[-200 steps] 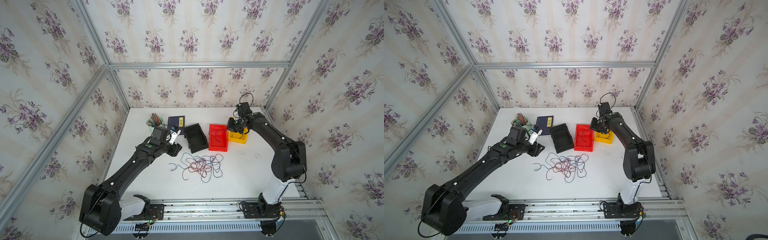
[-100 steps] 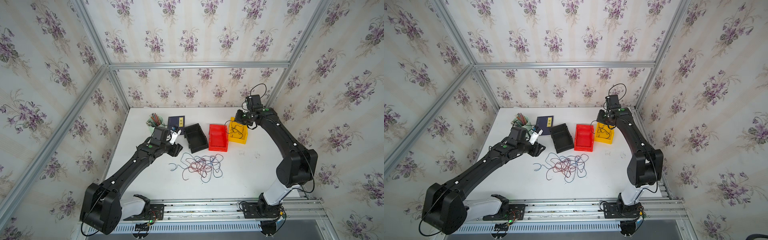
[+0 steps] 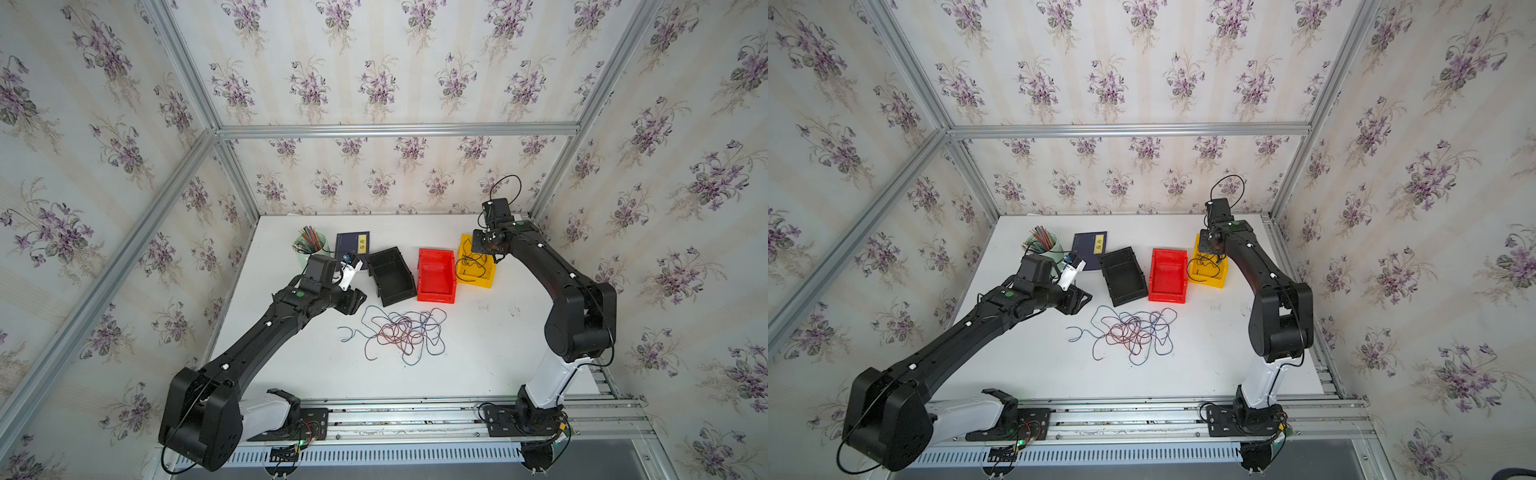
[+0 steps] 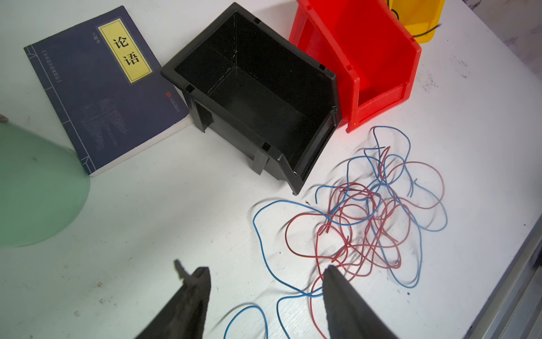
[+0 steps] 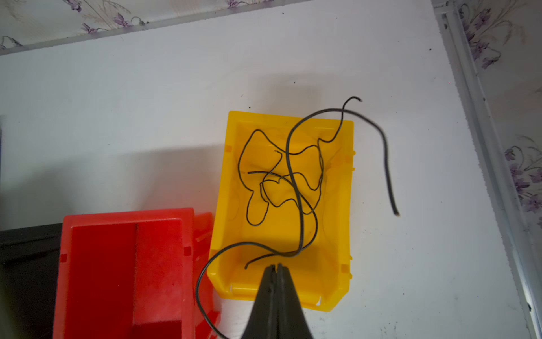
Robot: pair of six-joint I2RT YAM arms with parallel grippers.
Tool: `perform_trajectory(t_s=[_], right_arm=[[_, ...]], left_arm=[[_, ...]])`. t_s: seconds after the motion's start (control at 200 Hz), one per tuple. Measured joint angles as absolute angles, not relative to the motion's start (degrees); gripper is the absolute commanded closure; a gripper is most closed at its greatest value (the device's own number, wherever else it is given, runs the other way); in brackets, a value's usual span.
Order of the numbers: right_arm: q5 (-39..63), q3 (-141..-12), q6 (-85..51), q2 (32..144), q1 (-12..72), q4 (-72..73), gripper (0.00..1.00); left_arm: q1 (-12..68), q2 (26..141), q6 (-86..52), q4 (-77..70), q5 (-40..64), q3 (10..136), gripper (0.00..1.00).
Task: Untangle and sort cables by color
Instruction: Adjust the cable in the bin.
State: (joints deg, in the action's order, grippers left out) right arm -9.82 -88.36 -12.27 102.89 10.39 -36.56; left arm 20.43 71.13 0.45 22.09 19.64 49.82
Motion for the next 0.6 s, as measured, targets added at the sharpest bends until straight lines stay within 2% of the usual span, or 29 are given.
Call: perform_trajectory(t_s=[0.3,0.36,0.44,0.604], right_arm=[[-10.3,-88.8,-10.9,103.6,9.0,-34.7,1.0],[-8.3,-89.2,-11.0,104.0,8.5,-34.9,0.82],[-4.5,-88.8,-12.4,104.0,7.0,-35.0,0.66],[3.9,-79.5,-16.4,100.8,2.4,-34.6,0.64]], left_arm=[[20.4,71.5,-0.6,22.1,19.7,49.7,0.35],[20.4,71.8,-0.8,22.0,19.7,49.7,0.35],[20.5,71.9,-1.0,22.0,19.7,49.7,0.35],[20.5,72.0,-1.7,21.3,19.8,49.3,0.35]])
